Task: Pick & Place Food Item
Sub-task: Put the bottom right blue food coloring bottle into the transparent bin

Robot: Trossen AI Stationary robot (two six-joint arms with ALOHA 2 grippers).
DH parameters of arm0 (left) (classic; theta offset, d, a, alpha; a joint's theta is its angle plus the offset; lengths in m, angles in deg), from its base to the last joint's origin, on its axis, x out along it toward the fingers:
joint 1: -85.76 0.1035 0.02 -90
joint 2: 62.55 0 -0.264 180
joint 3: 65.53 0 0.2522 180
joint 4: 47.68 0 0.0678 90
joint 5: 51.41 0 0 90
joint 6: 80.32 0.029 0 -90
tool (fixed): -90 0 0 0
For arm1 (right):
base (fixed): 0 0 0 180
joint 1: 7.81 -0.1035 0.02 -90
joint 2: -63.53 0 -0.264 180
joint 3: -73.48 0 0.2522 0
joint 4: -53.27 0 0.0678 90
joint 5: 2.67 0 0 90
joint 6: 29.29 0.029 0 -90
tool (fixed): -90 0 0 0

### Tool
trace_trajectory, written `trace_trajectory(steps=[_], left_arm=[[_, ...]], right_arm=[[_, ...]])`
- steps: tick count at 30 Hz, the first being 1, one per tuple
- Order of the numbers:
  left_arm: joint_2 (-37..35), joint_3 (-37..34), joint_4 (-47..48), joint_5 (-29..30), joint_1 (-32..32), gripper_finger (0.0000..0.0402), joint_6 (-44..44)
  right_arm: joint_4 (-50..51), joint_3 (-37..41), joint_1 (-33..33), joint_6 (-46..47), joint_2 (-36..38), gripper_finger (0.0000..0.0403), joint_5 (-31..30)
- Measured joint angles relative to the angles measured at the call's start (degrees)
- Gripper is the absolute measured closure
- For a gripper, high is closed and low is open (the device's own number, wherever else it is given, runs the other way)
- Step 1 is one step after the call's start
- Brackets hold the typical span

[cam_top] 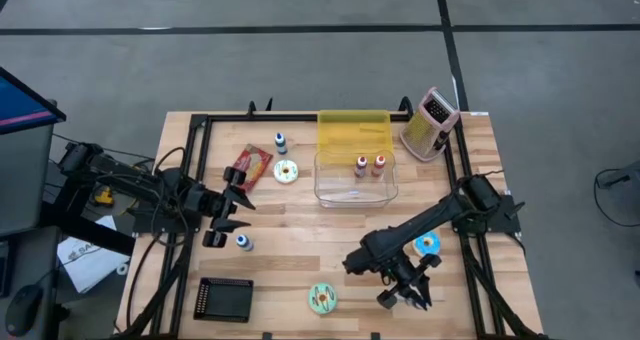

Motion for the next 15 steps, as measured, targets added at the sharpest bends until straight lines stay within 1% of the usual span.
trace_trajectory(steps=[5,7,12,15], left_arm=[[-0.13,0.0,-0.07,-0.72,-0.02,0.0247,-0.74],[-0.11,0.0,-0.05,-0.72,-0.02,0.0247,-0.87],[-0.13,0.0,-0.1,-0.72,-0.02,0.0247,-0.94],[-0.13,0.0,-0.21,-0.7,-0.02,0.0247,-0.94]], right_arm=[[-2.25,2.65,-0.11,0.43,-0.09,0.0372,1.09],[-5.18,3.49,-0.09,1.45,-0.09,0.0372,1.15],[-16.34,6.06,0.0,5.72,-0.09,0.0371,1.94],[-17.84,6.58,0.33,6.67,-0.09,0.0371,2.86]])
